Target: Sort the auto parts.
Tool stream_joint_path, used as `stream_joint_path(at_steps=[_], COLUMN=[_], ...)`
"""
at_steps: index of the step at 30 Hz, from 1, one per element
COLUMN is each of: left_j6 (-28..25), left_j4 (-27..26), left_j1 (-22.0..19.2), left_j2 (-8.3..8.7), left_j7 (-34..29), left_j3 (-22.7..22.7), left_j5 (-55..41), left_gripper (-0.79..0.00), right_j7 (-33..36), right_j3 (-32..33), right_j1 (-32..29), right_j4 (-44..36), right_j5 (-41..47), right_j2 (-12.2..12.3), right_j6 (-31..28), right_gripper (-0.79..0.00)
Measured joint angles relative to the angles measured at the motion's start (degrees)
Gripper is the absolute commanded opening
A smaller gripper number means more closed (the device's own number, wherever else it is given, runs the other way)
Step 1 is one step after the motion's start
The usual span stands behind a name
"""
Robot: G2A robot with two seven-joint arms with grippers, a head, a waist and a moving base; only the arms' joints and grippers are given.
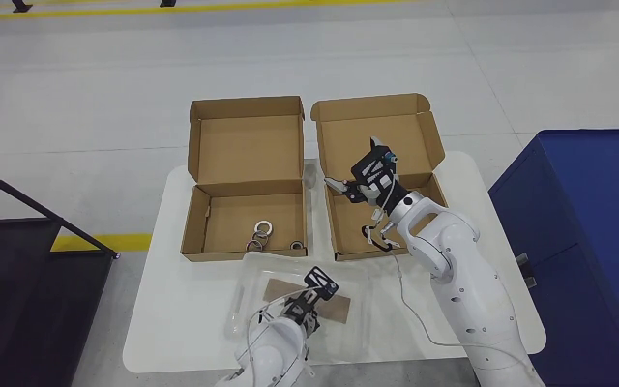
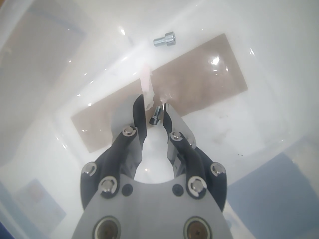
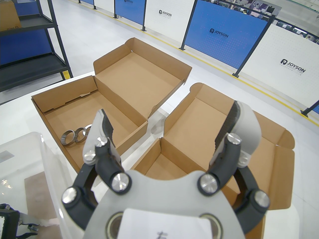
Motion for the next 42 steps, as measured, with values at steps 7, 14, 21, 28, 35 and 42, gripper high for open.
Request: stream_joint_path(at_steps=[7, 14, 21, 28, 35, 42], left_j6=[0.45, -1.15, -14.92, -24.26, -24.04, -28.01], left_j4=[0.27, -4.53, -10.24, -10.92, -10.89, -4.34], left_j1=[0.07, 1.97, 6.01, 8.02, 8.1, 4.8], left_j2=[-0.1, 0.02, 1.58, 2.75, 2.69, 3.18], left_j7=[-0.11, 3.34, 9.87, 9.87, 10.12, 6.81], left_j3=[0.19, -2.41, -14.46, -21.36, -21.09, -20.05], left_j5=[0.94, -6.83, -33.62, -50.59, -49.53, -82.89], left_gripper=[-0.785, -0.785, -0.785, -0.785, -0.785, -0.785], right_j7=[0.0, 0.0, 0.0, 0.0, 0.0, 0.0], right_j3=[0.0, 0.0, 0.0, 0.0, 0.0, 0.0], right_j1=[0.0, 0.0, 0.0, 0.0, 0.0, 0.0], right_j4=[0.0, 0.0, 0.0, 0.0, 0.0, 0.0], right_j5=[0.0, 0.0, 0.0, 0.0, 0.0, 0.0], right_j2=[0.0, 0.0, 0.0, 0.0, 0.0, 0.0], right_j6=[0.0, 0.0, 0.0, 0.0, 0.0, 0.0], right_gripper=[0.0, 0.0, 0.0, 0.0, 0.0, 0.0])
